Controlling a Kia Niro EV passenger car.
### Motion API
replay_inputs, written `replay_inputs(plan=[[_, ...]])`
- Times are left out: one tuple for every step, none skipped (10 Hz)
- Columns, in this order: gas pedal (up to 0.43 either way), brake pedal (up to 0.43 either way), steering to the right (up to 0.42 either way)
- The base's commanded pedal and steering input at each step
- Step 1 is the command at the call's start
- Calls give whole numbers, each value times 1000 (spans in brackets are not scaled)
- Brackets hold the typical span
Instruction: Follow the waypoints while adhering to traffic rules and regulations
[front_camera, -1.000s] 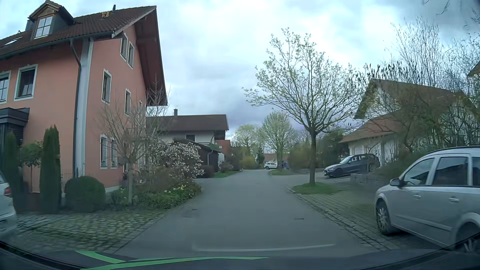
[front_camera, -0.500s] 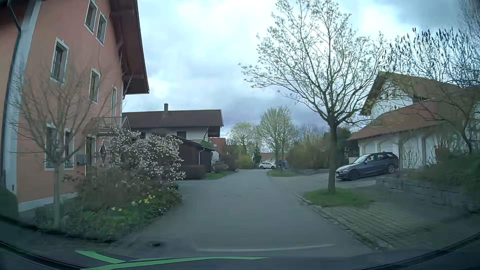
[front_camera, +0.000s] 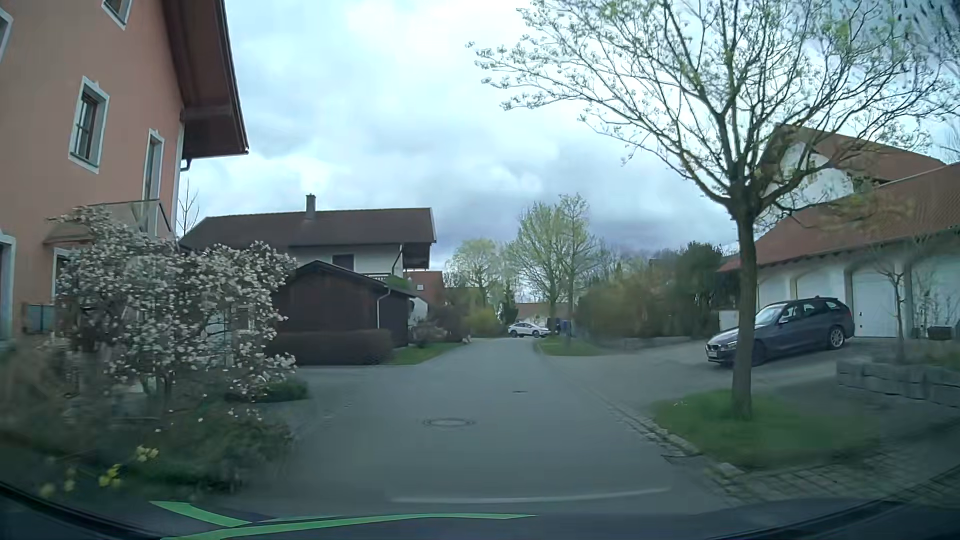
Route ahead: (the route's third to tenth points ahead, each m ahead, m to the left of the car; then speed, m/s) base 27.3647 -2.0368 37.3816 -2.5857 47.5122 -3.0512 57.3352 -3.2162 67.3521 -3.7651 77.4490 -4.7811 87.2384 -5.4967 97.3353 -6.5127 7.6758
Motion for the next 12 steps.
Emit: replay_inputs(plan=[[59, 0, 9], [59, 0, 10], [59, 0, 11], [59, 0, 16], [47, 0, 19], [8, 0, 19], [0, 0, 19], [0, 0, 19], [0, 0, 19], [0, 0, 19], [0, 0, 18], [0, 0, 18]])
